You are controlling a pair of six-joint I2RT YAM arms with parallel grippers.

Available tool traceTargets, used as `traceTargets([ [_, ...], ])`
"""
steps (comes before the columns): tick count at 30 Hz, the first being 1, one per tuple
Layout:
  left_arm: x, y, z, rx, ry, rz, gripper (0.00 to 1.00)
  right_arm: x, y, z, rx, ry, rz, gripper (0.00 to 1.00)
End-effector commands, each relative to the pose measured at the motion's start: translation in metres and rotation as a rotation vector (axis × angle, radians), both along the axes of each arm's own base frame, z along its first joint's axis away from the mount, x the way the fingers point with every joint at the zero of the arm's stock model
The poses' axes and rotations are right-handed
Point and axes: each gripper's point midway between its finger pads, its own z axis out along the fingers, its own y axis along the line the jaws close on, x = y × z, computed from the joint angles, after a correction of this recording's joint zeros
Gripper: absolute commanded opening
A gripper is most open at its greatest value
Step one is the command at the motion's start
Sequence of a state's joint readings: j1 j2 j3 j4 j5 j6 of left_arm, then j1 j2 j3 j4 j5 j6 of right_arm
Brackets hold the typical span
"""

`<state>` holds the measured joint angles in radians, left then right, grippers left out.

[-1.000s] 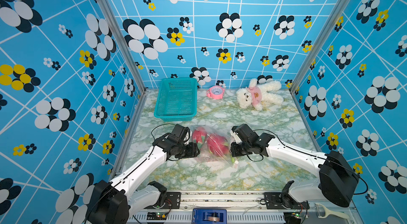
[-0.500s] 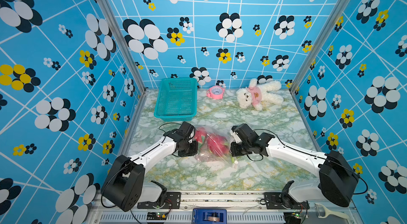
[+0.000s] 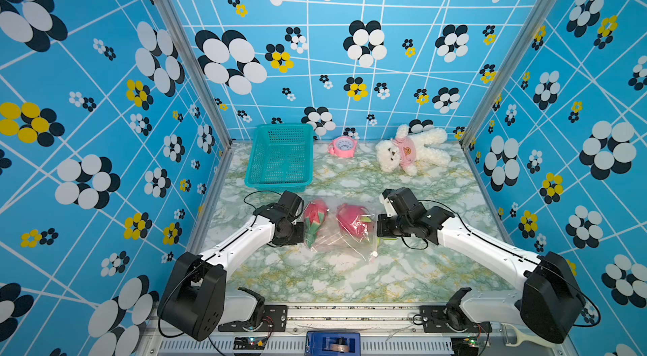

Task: Open the zip-top bag and take out the dragon fruit
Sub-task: Pick up the dragon fruit from the zipper food storage bag.

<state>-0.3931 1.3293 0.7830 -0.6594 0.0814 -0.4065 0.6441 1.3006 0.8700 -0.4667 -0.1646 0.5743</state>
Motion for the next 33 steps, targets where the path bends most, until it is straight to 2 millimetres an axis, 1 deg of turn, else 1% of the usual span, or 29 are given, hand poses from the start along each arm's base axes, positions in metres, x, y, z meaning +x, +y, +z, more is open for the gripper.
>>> traceTargets([
  [1, 0.007, 0.012, 0.008, 0.038, -0.035, 0.018, 0.0, -0.008, -0.018, 0.006, -0.085, -0.003, 0.029, 0.0],
  [6, 0.015, 0.011, 0.012, 0.026, -0.046, 0.035, 0.0, -0.023, -0.043, 0.014, -0.235, 0.02, 0.094, 0.0],
  [9, 0.02, 0.015, 0.014, 0.021, -0.059, 0.06, 0.0, -0.029, -0.059, 0.028, -0.318, 0.02, 0.113, 0.0],
  [13, 0.024, 0.018, 0.016, 0.014, -0.068, 0.085, 0.0, -0.033, -0.083, 0.053, -0.432, -0.007, 0.12, 0.0],
  [16, 0.026, 0.018, 0.017, 0.008, -0.068, 0.094, 0.0, -0.036, -0.096, 0.065, -0.497, -0.03, 0.141, 0.0],
  [18, 0.028, 0.018, 0.017, 0.007, -0.069, 0.098, 0.0, -0.035, -0.103, 0.072, -0.54, -0.038, 0.152, 0.0],
  [21, 0.031, 0.019, 0.017, 0.017, -0.071, 0.101, 0.0, -0.033, -0.115, 0.088, -0.613, -0.058, 0.148, 0.0],
  [25, 0.033, 0.018, 0.017, 0.013, -0.074, 0.1, 0.0, -0.023, -0.13, 0.121, -0.701, -0.131, 0.117, 0.0],
  [27, 0.033, 0.013, 0.017, -0.006, -0.073, 0.09, 0.0, -0.017, -0.129, 0.134, -0.716, -0.168, 0.116, 0.0],
  [28, 0.033, 0.01, 0.017, -0.019, -0.072, 0.085, 0.02, -0.013, -0.128, 0.138, -0.719, -0.185, 0.118, 0.0],
  [31, 0.035, 0.001, 0.023, -0.047, -0.094, 0.071, 0.26, -0.001, -0.121, 0.148, -0.742, -0.225, 0.138, 0.0],
  [33, 0.037, -0.003, 0.036, -0.056, -0.136, 0.076, 0.4, 0.008, -0.116, 0.151, -0.776, -0.247, 0.167, 0.0],
])
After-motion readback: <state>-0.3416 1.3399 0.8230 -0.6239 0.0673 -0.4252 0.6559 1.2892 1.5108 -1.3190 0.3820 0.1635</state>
